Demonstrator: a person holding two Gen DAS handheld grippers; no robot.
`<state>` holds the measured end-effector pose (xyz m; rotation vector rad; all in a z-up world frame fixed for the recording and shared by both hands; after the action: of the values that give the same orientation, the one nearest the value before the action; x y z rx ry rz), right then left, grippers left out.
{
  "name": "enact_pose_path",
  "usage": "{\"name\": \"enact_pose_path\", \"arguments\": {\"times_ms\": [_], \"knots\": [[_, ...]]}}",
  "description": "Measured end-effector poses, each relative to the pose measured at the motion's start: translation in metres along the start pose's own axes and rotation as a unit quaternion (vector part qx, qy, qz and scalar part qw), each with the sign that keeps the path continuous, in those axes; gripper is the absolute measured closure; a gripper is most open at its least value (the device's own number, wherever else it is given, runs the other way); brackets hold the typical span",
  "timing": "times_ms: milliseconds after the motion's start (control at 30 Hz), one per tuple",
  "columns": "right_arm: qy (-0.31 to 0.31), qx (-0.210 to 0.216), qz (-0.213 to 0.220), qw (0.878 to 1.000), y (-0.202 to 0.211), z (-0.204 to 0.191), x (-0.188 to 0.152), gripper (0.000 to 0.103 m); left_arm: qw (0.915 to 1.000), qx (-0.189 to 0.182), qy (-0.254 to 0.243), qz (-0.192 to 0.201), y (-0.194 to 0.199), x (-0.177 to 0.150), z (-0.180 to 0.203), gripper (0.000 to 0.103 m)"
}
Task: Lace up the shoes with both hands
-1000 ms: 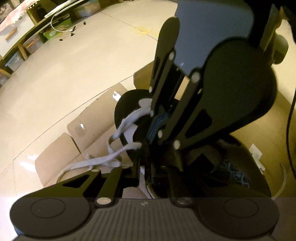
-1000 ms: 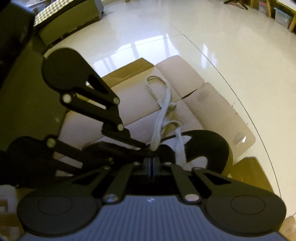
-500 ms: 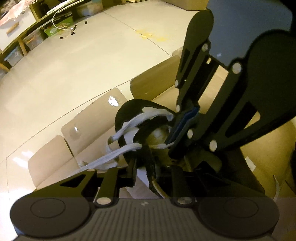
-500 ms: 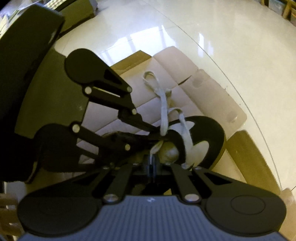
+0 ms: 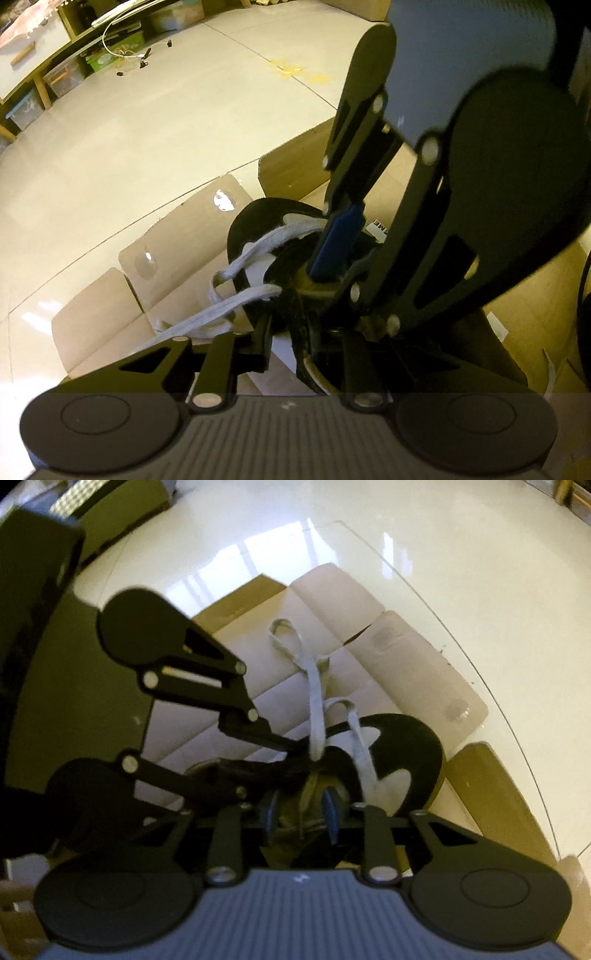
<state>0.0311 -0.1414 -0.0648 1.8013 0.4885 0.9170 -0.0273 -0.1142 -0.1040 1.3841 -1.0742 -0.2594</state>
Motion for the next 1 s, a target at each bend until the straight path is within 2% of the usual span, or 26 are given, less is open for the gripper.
{"name": "enact_pose_path", "arguments": {"times_ms": [200, 433, 467, 500, 533, 733, 867, 1000], "knots": [[0.017, -0.014, -0.016, 1.0, -0.01, -0.002, 0.006, 0.079, 0.9998, 0.008, -0.017, -0.001, -0.001, -0.002, 0.001, 0.084], [-0.009, 0.003, -0.038, 0.999, -0.023, 0.008, 0.013, 0.083, 0.9997, 0.014, -0.021, -0.007, -0.004, -0.002, 0.001, 0.084], [-0.007, 0.001, -0.037, 0.999, -0.025, 0.008, 0.012, 0.085, 0.9996, 0.016, -0.022, -0.006, -0.004, -0.001, 0.002, 0.084], [-0.005, -0.001, -0.037, 0.999, -0.026, 0.008, 0.01, 0.099, 0.9996, 0.017, -0.02, -0.004, -0.005, 0.0, 0.002, 0.083], [-0.011, 0.001, -0.034, 0.999, -0.027, 0.007, 0.008, 0.102, 0.9997, 0.018, -0.017, -0.003, -0.005, 0.001, 0.003, 0.083], [-0.029, 0.013, 0.004, 0.999, -0.006, 0.007, 0.002, 0.102, 0.9993, 0.036, 0.005, -0.001, -0.003, -0.003, 0.003, 0.083], [-0.05, 0.053, 0.015, 0.997, 0.019, 0.005, 0.0, 0.102, 0.9985, 0.052, 0.015, -0.001, 0.0, -0.007, 0.001, 0.083], [-0.024, 0.066, -0.01, 0.997, 0.041, -0.014, -0.007, 0.101, 0.9973, 0.068, 0.026, 0.007, -0.002, -0.007, -0.001, 0.083]]}}
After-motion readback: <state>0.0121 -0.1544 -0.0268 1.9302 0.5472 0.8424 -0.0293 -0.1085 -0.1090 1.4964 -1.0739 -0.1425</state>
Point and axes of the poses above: each gripper's, at about its wrist camera, not at the fingertips, and y roughly against the way its jaws point, z to its right, x to its top, the point moved 4 cm from there along -y, roughly the way its jaws point, and after that the axes turned 2 degrees about x, right-handed, at the moved point
